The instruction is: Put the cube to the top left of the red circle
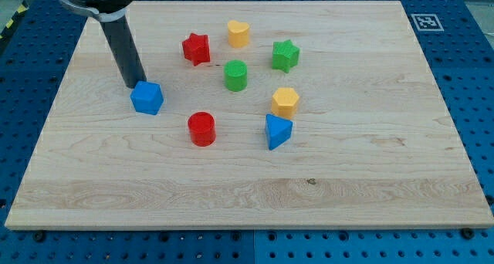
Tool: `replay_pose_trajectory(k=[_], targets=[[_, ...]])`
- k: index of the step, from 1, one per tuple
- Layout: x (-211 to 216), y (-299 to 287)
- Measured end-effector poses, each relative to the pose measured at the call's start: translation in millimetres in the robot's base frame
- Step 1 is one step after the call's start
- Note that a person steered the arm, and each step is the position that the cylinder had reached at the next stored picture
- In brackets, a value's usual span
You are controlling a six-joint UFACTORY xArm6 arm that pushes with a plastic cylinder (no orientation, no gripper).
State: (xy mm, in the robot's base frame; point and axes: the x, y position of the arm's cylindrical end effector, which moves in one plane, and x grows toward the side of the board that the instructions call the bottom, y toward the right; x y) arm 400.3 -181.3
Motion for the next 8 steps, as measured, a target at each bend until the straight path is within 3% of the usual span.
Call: replay_pose_trajectory(k=[3, 8], targets=[[25, 13], [28, 27]])
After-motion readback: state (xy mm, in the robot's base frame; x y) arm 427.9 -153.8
